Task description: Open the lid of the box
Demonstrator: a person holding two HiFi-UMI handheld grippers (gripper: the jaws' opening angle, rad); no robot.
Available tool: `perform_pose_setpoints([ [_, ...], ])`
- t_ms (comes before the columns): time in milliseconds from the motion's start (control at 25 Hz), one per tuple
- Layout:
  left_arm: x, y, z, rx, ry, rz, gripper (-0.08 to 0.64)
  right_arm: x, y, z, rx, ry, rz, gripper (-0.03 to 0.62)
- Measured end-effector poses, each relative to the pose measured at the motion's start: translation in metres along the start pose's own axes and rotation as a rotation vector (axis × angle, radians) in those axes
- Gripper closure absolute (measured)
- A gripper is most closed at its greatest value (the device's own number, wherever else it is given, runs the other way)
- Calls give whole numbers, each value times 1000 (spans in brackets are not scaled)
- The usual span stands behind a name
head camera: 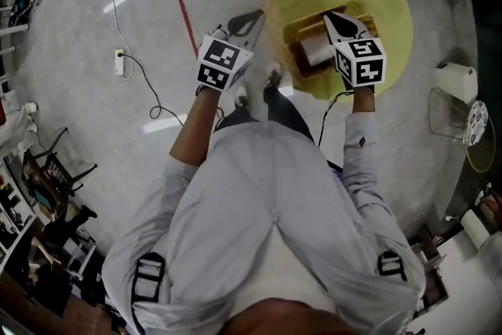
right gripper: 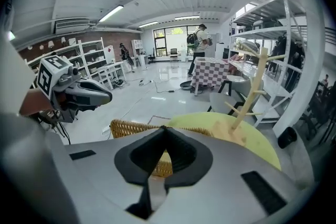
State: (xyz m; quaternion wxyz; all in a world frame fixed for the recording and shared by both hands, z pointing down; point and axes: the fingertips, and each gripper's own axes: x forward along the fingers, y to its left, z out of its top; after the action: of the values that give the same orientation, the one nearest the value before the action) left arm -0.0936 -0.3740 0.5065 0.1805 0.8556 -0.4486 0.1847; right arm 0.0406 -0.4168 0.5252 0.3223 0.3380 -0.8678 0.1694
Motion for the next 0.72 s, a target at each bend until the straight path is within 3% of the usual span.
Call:
perform_pose_setpoints([
  [240, 10, 26, -9, -56, 21, 67, 531, 48, -9, 13, -44, 69, 78, 558],
  [720, 25, 59, -29, -132, 66, 160, 531, 121, -14, -4, -90, 217, 191, 557],
])
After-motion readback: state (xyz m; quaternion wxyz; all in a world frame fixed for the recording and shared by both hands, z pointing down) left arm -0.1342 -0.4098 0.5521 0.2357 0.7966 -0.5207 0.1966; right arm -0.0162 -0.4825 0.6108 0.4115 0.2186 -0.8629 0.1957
